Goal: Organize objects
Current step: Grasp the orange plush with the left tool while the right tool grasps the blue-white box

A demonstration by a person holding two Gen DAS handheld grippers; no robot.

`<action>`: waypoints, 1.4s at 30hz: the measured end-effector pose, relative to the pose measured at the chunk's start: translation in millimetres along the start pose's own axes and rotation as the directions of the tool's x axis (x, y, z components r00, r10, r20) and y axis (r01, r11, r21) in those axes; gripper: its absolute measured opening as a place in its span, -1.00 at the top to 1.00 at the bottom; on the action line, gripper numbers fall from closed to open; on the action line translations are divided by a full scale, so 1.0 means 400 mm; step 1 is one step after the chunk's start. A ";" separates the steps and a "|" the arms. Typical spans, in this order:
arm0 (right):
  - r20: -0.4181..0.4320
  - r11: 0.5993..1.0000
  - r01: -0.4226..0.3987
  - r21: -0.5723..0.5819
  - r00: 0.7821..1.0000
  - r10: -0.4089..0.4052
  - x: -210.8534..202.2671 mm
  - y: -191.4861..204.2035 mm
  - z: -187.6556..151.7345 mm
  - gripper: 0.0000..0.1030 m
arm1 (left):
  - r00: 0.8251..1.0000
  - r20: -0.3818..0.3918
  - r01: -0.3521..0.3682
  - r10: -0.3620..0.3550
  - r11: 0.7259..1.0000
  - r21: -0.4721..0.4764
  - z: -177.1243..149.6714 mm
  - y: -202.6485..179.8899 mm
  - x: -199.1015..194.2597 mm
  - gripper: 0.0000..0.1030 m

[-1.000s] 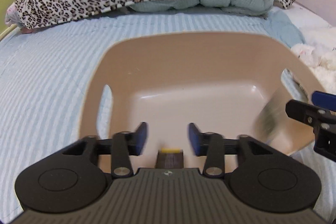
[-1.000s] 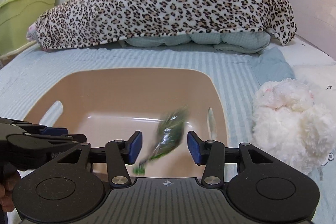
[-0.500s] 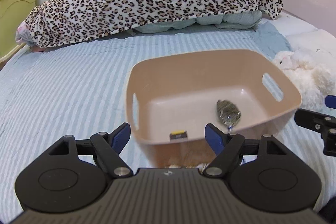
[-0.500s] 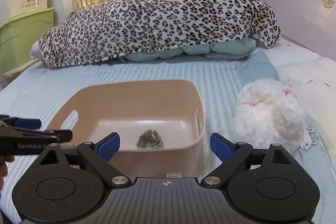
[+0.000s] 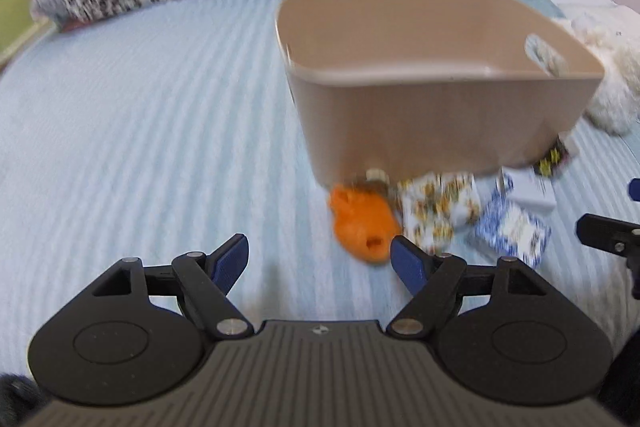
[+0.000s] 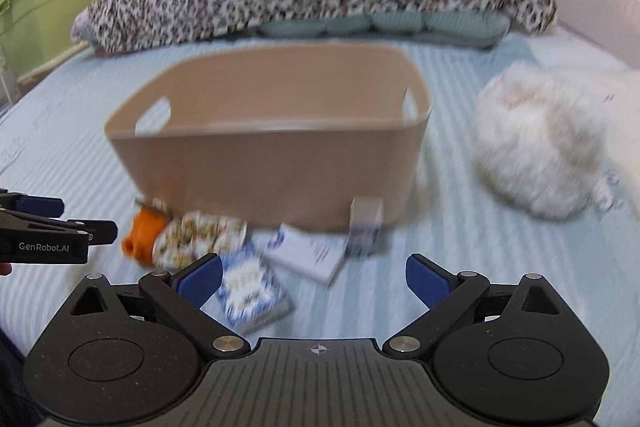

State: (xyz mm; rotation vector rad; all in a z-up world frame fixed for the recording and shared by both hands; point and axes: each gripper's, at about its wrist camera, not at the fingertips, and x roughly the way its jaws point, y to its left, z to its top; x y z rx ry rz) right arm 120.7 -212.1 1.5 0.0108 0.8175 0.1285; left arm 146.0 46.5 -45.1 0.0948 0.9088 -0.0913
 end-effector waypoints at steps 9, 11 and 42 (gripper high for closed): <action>-0.091 0.999 -0.043 -0.013 0.995 0.042 0.075 0.032 -0.059 -0.93 | 0.999 -0.010 0.044 -0.044 0.999 -0.002 -0.020 -0.003 0.060 -0.53; -0.102 0.998 -0.054 -0.015 0.993 0.052 0.089 0.039 -0.062 -0.93 | 0.999 -0.003 0.031 -0.031 0.999 0.012 -0.017 -0.015 0.071 -0.53; -0.073 0.988 -0.099 -0.120 0.993 0.090 0.103 0.074 -0.063 0.16 | 0.988 0.076 0.138 -0.137 0.990 0.001 -0.025 -0.032 0.038 0.83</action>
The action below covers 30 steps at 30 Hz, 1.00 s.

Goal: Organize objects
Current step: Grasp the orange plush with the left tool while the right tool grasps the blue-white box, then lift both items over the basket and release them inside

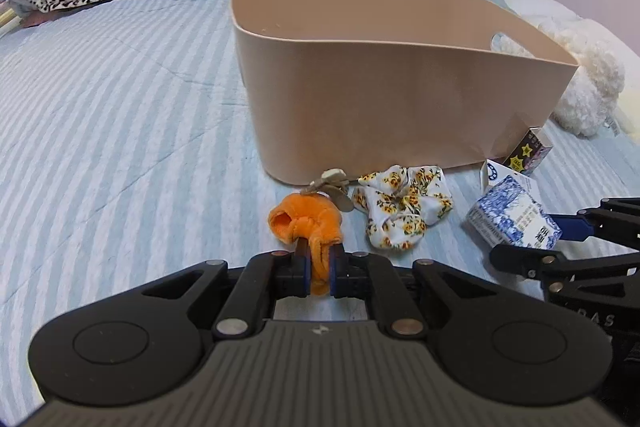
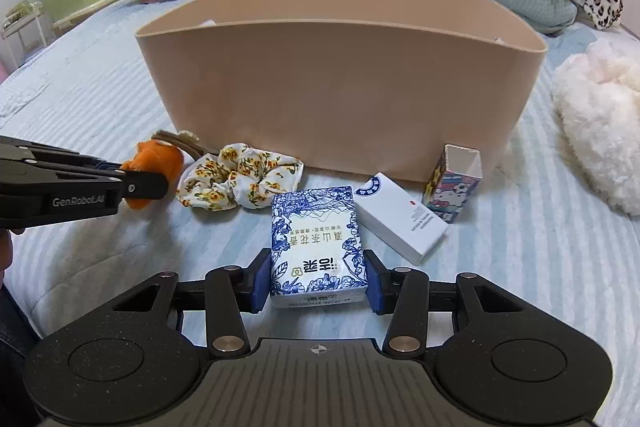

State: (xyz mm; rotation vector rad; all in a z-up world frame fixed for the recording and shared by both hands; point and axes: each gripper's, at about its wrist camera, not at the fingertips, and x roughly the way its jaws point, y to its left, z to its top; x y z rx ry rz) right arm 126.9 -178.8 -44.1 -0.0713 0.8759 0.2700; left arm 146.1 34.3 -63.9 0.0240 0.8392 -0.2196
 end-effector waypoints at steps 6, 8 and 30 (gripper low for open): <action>0.036 1.000 0.009 0.002 0.999 -0.009 -0.060 -0.012 -0.014 0.16 | 1.000 0.026 0.010 -0.009 0.999 -0.033 -0.002 0.005 -0.056 0.83; 0.050 1.000 0.013 0.006 0.999 -0.013 -0.077 -0.020 -0.016 0.16 | 0.999 0.036 0.010 -0.008 0.999 -0.033 -0.001 0.002 -0.072 0.83; 0.320 0.994 0.081 0.068 0.942 -0.099 -0.230 -0.099 0.139 0.16 | 0.954 0.300 -0.009 0.006 1.000 0.006 0.179 -0.087 -0.247 0.82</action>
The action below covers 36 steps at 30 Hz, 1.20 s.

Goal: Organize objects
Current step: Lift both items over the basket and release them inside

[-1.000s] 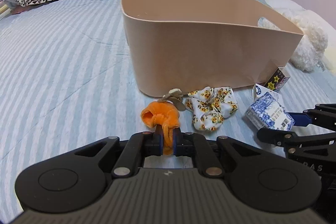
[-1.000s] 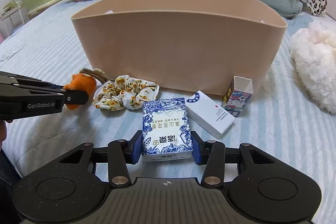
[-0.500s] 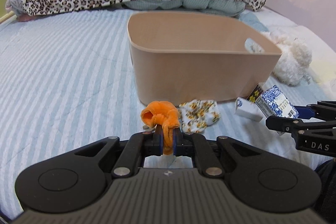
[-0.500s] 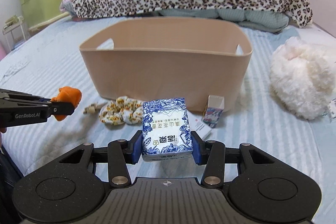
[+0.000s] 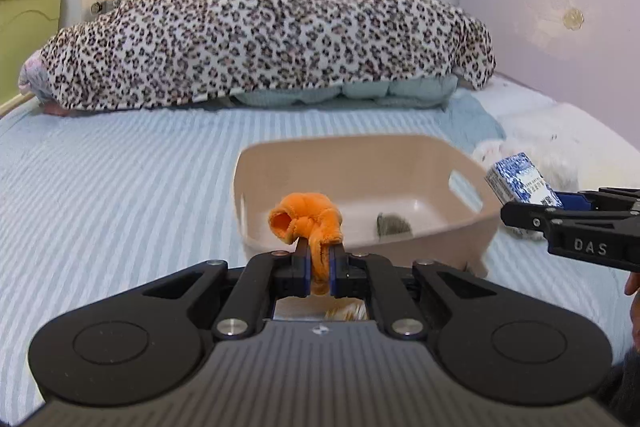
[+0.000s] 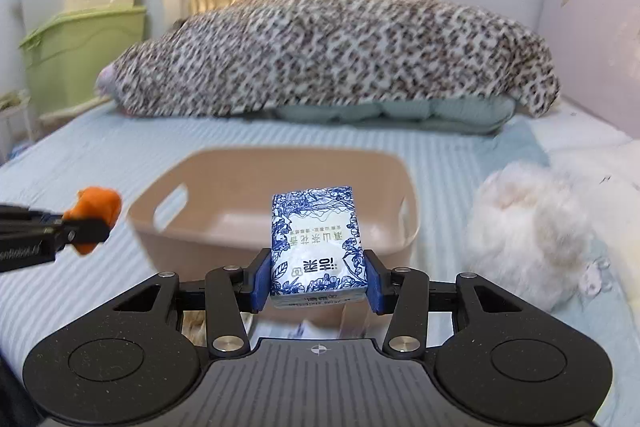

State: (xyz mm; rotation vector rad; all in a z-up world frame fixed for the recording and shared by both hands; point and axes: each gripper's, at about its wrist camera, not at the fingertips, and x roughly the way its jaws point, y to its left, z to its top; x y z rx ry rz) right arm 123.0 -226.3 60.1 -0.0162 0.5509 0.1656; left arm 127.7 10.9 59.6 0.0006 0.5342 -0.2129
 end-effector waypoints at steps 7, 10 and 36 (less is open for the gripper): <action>0.064 0.999 0.019 0.030 0.998 -0.021 0.049 -0.028 0.091 0.16 | 0.999 0.031 -0.008 0.007 0.999 0.036 0.086 -0.053 0.087 0.82; 0.070 0.999 0.050 0.002 0.996 -0.050 0.084 -0.026 0.115 0.16 | 1.000 0.018 -0.017 0.017 0.999 0.032 0.109 -0.069 0.148 0.83; -0.095 0.998 0.052 -0.032 0.994 -0.055 0.226 -0.026 0.070 -0.48 | 0.984 -0.147 -0.090 0.098 0.994 0.064 0.070 -0.026 0.295 -0.47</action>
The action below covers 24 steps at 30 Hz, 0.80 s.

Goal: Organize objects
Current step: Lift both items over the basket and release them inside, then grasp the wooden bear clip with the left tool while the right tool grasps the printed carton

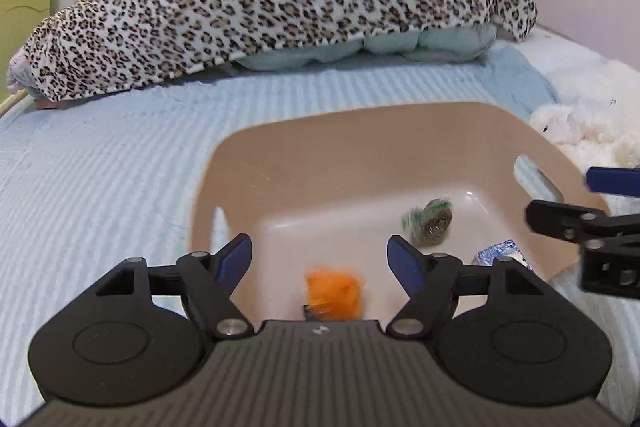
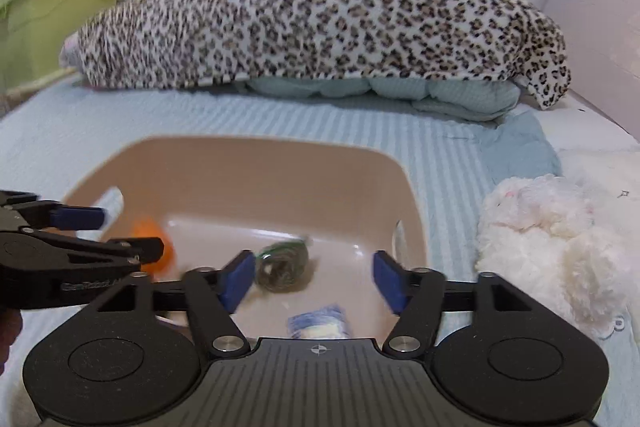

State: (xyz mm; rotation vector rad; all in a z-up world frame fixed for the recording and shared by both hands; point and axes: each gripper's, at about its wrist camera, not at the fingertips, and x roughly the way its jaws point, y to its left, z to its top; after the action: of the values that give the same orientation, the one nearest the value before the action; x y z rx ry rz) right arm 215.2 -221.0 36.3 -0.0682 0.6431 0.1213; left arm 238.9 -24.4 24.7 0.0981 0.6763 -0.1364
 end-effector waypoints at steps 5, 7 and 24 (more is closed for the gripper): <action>0.055 1.000 0.016 0.006 0.998 -0.016 -0.085 -0.014 0.002 -0.90 | 1.000 0.002 -0.004 0.004 0.999 0.041 -0.021 0.035 -0.068 -0.51; 0.063 1.000 0.015 0.017 0.998 -0.016 -0.114 -0.023 -0.002 -0.94 | 1.000 0.001 -0.005 0.005 0.998 0.059 -0.035 0.046 -0.093 -0.52; -0.106 0.997 0.078 0.026 0.992 -0.075 -0.143 -0.074 -0.209 -1.00 | 0.985 -0.173 0.027 -0.017 0.998 0.054 -0.217 0.151 -0.109 -0.55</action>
State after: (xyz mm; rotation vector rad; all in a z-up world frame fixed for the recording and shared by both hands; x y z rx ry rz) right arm 124.1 -263.9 4.9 -0.0707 0.7458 0.0341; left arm 161.3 50.9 -12.4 0.1579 0.8465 -0.1699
